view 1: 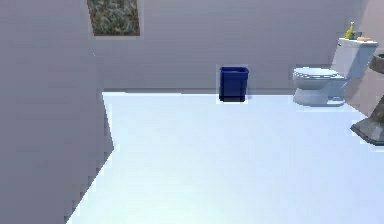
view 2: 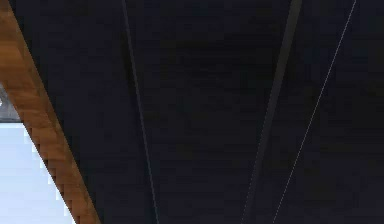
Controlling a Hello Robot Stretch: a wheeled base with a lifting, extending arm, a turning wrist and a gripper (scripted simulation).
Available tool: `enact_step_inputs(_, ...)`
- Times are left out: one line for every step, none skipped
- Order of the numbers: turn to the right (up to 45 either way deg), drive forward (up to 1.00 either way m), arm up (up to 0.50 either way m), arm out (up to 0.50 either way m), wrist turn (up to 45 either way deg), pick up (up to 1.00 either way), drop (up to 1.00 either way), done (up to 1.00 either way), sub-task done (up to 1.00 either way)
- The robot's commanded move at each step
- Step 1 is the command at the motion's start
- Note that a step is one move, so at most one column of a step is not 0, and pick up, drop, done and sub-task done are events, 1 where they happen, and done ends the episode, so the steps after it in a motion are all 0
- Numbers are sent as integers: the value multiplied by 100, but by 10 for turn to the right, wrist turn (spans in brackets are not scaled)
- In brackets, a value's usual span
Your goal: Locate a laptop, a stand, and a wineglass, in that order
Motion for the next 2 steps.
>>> enact_step_inputs(450, 0, 0, 0, 0, 0, 0, 0, 0)
enact_step_inputs(-450, 0, 0, 0, 0, 0, 0, 0, 0)
